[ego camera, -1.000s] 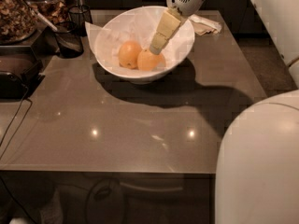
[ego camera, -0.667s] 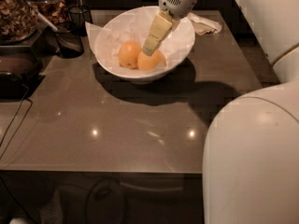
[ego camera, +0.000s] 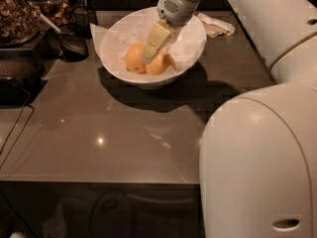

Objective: Pick orange from white bowl

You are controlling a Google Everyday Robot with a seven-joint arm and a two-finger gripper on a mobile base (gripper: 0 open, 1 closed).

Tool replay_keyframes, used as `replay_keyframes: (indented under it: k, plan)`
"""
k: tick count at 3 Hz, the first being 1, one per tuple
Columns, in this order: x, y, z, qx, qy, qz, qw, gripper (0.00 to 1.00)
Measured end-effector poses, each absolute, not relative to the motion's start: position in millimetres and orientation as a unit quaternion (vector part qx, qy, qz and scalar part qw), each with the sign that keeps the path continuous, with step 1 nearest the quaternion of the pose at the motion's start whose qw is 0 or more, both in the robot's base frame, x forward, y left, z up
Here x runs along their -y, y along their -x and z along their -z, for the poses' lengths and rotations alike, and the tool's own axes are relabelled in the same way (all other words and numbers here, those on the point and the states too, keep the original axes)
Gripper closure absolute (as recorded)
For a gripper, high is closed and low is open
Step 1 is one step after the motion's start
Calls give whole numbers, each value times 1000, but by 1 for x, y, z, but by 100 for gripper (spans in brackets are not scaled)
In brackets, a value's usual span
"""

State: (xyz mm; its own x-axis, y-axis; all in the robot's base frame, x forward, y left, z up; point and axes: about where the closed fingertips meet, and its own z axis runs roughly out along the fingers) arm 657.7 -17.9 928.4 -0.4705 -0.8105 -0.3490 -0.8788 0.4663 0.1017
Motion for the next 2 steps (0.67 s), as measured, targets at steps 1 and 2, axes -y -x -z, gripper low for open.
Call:
replay_keyframes:
  k: [1,2]
  plan:
    - [13,-657,-915,-853,488,-148,114,22]
    - [13,-656,-901,-859,477,-158,102,22]
